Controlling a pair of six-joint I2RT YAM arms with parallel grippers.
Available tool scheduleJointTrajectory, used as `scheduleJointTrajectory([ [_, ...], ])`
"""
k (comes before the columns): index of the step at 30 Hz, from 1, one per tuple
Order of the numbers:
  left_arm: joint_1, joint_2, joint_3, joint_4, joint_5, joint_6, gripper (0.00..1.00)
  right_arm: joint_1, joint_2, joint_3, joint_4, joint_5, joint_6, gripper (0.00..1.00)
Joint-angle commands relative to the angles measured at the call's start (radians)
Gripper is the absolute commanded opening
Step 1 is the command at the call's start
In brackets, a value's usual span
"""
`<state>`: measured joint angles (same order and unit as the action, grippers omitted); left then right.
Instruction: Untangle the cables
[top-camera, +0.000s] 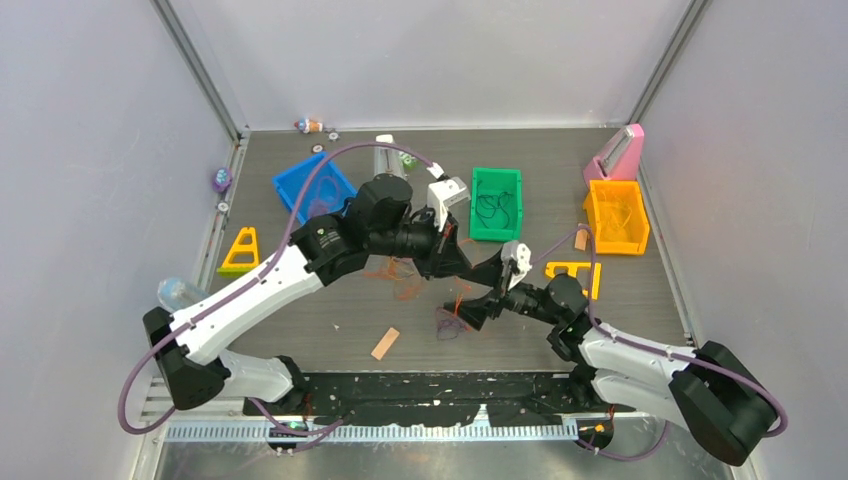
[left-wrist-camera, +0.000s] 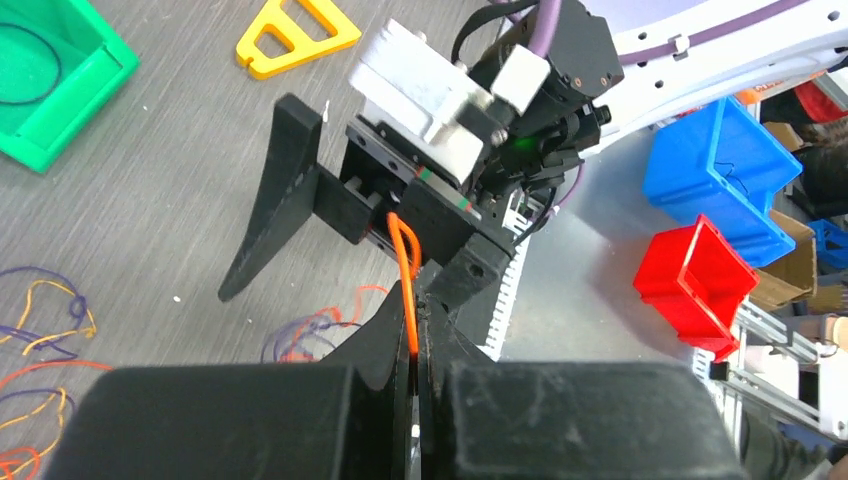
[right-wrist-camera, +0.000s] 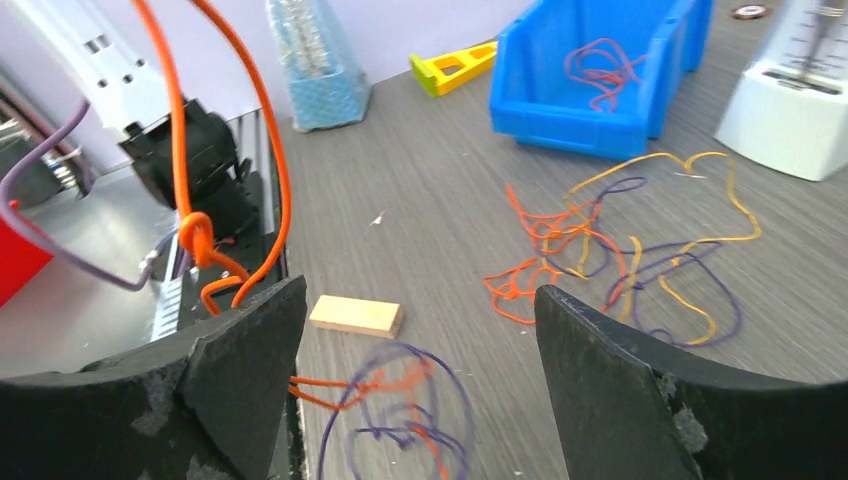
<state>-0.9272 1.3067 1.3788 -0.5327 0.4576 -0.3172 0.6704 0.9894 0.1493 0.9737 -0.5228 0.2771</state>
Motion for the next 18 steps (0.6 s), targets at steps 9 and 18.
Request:
scheduleJointTrajectory([
  [9, 0.004, 0.044, 0.319, -0.041, -0.006, 0.007, 0.00, 0.093, 0.148, 0.124, -0.109, 0.058, -0.058, 0.64],
  [18, 0.064, 0.084, 0.608, -0.128, -0.128, 0.051, 0.00, 0.093, 0.188, 0.185, -0.250, 0.196, -0.054, 0.48],
])
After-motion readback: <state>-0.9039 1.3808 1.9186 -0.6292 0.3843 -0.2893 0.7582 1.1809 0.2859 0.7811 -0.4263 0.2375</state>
